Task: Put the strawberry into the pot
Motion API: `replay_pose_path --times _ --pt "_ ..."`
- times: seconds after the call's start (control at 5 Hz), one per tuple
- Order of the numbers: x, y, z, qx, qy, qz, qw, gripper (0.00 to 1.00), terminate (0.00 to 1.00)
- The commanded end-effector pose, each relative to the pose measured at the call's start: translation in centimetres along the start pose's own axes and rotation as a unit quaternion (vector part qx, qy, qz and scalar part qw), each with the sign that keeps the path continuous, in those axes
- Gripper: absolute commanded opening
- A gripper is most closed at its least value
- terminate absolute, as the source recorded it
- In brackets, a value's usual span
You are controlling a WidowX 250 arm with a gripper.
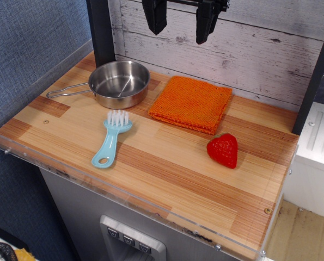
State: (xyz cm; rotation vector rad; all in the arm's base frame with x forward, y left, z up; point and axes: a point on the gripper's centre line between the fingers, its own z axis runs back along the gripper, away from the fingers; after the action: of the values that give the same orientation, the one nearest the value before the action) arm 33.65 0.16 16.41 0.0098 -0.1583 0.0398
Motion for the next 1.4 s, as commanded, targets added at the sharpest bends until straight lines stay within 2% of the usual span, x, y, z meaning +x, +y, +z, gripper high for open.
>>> replay_pose_path --times 0.0,0.2,0.6,0.8,1.2 --pt "0.0 0.0 0.0 0.0 0.0 0.0 1.0 1.0 0.0" --pt "-1.3 -2.5 -0.9 -0.019 0.002 -0.015 0.9997 1.0 0.0" --pt "-2.8 -7.5 -1.9 -0.01 0.0 -0.055 0.9985 1.0 0.0" --pt "-3.0 -9.0 -3.1 0.003 0.0 -0.069 0.9976 1.0 0.0" --pt "-3.3 -9.4 -5.3 0.015 -0.013 -0.065 0.9977 1.0 0.0"
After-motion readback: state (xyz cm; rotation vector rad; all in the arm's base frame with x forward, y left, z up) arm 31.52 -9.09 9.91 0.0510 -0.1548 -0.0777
